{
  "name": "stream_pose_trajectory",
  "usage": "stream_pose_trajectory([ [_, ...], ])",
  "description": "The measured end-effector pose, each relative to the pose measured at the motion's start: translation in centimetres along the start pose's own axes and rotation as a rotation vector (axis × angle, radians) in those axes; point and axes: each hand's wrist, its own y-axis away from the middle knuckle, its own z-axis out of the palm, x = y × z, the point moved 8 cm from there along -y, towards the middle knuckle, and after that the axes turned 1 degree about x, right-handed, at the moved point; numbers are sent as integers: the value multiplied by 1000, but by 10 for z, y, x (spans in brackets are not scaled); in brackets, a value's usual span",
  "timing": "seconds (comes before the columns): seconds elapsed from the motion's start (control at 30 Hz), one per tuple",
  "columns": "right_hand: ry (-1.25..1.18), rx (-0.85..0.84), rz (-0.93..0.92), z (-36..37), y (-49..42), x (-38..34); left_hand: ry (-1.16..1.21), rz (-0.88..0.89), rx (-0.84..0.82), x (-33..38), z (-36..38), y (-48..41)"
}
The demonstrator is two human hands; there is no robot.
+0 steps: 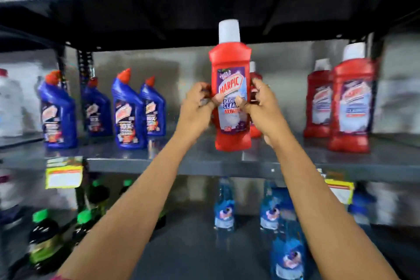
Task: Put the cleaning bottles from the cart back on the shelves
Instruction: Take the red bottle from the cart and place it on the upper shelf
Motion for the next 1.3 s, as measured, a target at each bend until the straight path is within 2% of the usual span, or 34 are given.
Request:
stream_pose_trajectory([
  [0.17,16,71,92,-39,-11,37,92,-93,-67,-33,57,-17],
  [0.27,-16,47,140,-46,-13,52,108,-126,-81,-46,72,-22],
  [0.5,37,41,241,-47,-30,70,88,-185,-62,-63,81,-34],
  [0.83,18,63,285,-52,-24,81,97,-184,-48,-70,83,-19],
  [1.13,68,-46,398,-46,-6,98,51,-290,-173,-84,92,1],
  [1.23,159,-30,370,-47,0,97,8,-268,-160,-82,89,4],
  [1.3,338,6,284,-50,7,86,-55,-239,-118,-79,83,6],
])
